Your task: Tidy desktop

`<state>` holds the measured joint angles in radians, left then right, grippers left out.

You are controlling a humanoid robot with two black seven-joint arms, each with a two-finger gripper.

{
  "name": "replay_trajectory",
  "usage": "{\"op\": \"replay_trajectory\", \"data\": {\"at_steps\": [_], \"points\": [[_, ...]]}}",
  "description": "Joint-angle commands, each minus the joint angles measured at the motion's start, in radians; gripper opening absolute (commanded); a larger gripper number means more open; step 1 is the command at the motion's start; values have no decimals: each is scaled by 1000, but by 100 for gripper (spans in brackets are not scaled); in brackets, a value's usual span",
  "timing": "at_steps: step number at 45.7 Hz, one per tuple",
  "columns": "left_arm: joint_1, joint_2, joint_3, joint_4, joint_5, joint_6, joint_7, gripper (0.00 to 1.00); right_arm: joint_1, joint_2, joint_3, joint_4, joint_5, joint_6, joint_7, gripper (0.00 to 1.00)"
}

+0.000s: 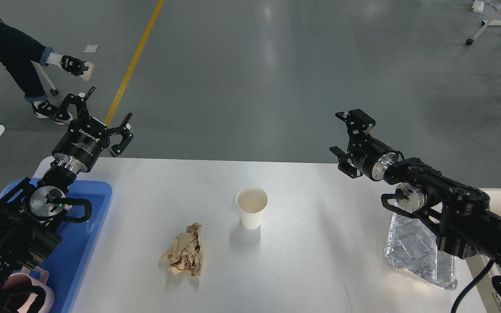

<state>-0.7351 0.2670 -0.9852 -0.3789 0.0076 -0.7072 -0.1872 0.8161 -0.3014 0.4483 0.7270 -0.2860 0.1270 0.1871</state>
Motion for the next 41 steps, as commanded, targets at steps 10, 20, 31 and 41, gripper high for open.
{"op": "replay_trajectory", "data": {"at_steps": [10, 20, 31, 41], "points": [[8, -5, -16, 0, -11, -3, 2, 97, -23, -244, -112, 299, -136, -12, -1, 100], [48, 17, -13, 0, -11, -17, 12, 97, -34, -715, -203, 632, -211, -3, 0, 100], [92, 47, -16, 3, -12, -47, 31, 97, -64, -1178, -230, 897, -568, 3, 11, 100], [120, 70, -18, 5, -11, -49, 31, 97, -48, -1421, -217, 963, -627, 167, 78, 100]]}}
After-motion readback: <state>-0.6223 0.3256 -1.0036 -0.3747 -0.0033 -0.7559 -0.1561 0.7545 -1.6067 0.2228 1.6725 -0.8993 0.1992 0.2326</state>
